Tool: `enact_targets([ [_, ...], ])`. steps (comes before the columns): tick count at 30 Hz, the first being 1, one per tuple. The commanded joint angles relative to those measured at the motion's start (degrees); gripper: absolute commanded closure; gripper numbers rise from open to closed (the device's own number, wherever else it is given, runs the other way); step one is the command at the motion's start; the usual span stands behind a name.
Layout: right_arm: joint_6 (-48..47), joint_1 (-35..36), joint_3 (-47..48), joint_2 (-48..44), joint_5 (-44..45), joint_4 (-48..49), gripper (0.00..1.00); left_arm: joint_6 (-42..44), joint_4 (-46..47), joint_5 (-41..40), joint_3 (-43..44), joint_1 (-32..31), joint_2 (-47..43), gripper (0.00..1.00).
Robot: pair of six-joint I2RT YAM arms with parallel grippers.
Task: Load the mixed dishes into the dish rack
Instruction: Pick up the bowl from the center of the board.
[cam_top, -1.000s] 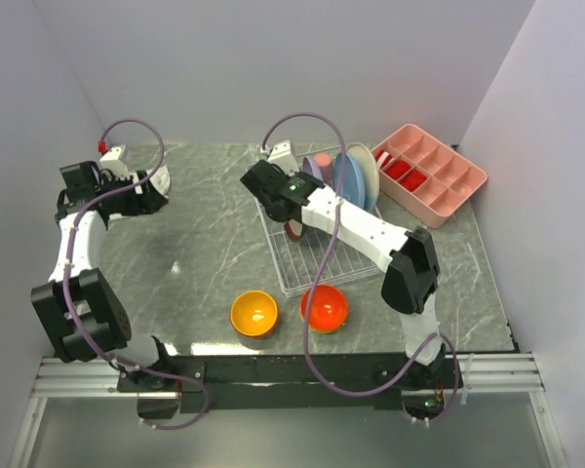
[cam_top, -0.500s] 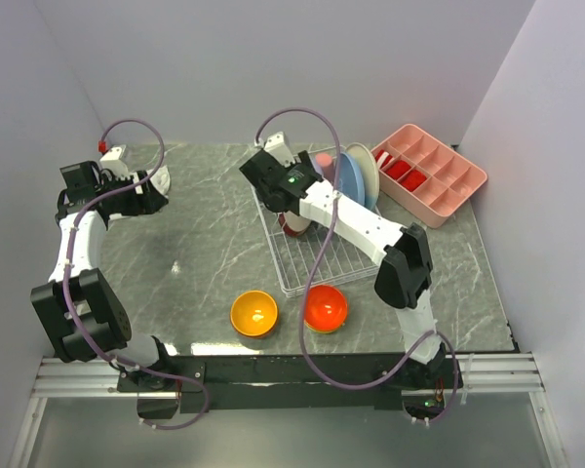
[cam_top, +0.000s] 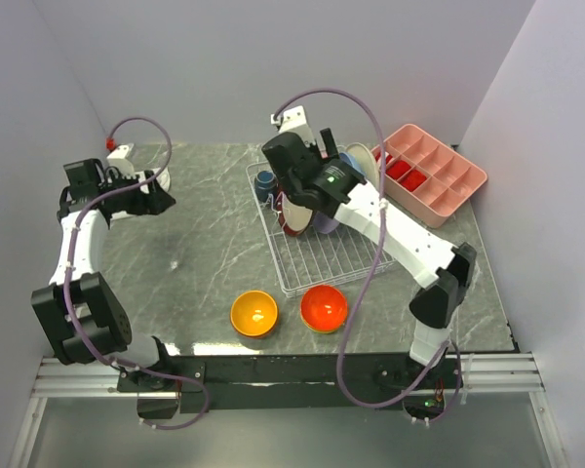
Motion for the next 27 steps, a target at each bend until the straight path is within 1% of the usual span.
enact_targets([
  [1, -2.0, -0.7, -3.5, -4.9, -8.5, 0.0, 0.0, 11.7, -12.1, 8.5, 5.4, -3.7, 0.2, 0.16],
  [2, -2.3, -2.2, -3.5, -5.5, -12.0, -1.1, 0.0, 14.8, -15.4, 9.7, 6.9, -5.5, 1.0, 0.15],
  [3, -2.6, -3.0, -3.6, -6.2, -16.3, -2.1, 0.0, 17.8, -21.9, 9.2, 7.7, -6.5, 1.8, 0.15],
  [4, -3.9, -4.1, -3.6, -7.2, -24.5, -4.5, 0.0, 23.7, -25.6, 8.2, 8.6, -7.8, 3.9, 0.15],
  [5, -4.8, -6.4, -3.4, -7.7, -30.7, -5.8, 0.0, 26.1, -29.2, 7.2, 10.2, -10.7, 4.9, 0.15],
  [6, -7.9, -7.9, -3.5, -8.0, -35.8, -7.1, 0.0, 27.9, -34.5, 5.8, 10.6, -12.3, 5.6, 0.15],
  [7, -11.8, -9.3, -4.2, -8.6, -40.2, -8.6, 0.0, 29.5, -36.1, 5.5, 10.3, -13.8, 6.1, 0.15],
  [8, -12.5, -12.4, -7.3, -10.7, -46.0, -8.5, 0.0, 29.9, -37.1, 5.4, 8.7, -17.1, 5.9, 0.15],
  [10, -15.0, -14.6, -11.6, -13.5, -49.6, -7.0, 0.0, 27.4, -34.4, 3.5, 5.8, -19.3, 3.1, 0.14],
  [11, -16.2, -15.6, -16.0, -15.8, -51.3, -6.3, 0.0, 26.7, -33.0, 2.9, 2.7, -22.4, 1.8, 0.14],
  [12, -17.5, -16.4, -18.4, -17.4, -51.7, -5.4, 0.0, 26.0, -31.3, 2.0, 1.5, -23.7, 1.0, 0.14],
  [13, -20.9, -16.4, -20.6, -18.8, -52.2, -4.1, 0.0, 25.9, -31.1, 1.6, 0.5, -25.0, -0.4, 0.13],
  [14, -22.0, -16.3, -25.1, -20.3, -52.9, -3.2, 0.0, 25.7, -30.9, 1.6, -0.8, -27.5, -0.8, 0.14],
  [15, -22.5, -16.2, -27.4, -23.6, -53.3, -1.9, 0.0, 25.5, -31.1, 1.8, -1.3, -28.5, -1.0, 0.14],
  [17, -21.3, -16.1, -31.9, -26.0, -52.7, 2.0, 0.0, 24.5, -30.7, 2.8, -1.9, -31.0, -1.2, 0.14],
  [19, -19.2, -16.1, -33.4, -27.3, -51.5, 4.0, 0.0, 23.8, -30.5, 2.4, -1.9, -32.6, -0.4, 0.16],
  [22, -20.5, -16.1, -36.5, -29.8, -50.3, 6.8, 0.0, 23.5, -30.4, 0.4, -3.0, -37.5, 1.2, 0.19],
  [23, -21.0, -16.1, -36.9, -30.2, -49.5, 7.1, 0.0, 22.6, -29.5, -3.0, -3.7, -40.4, 1.2, 0.19],
  [24, -21.1, -16.1, -36.9, -30.5, -48.4, 7.8, 0.0, 20.4, -27.3, -4.2, -4.4, -41.8, 1.0, 0.2],
  [26, -21.3, -16.3, -36.5, -31.1, -46.5, 8.4, 0.0, 17.9, -25.3, -6.7, -5.5, -43.7, 0.9, 0.21],
  [27, -21.5, -16.5, -36.4, -31.4, -46.3, 8.8, 0.0, 15.9, -23.9, -7.1, -5.8, -43.7, 1.3, 0.22],
])
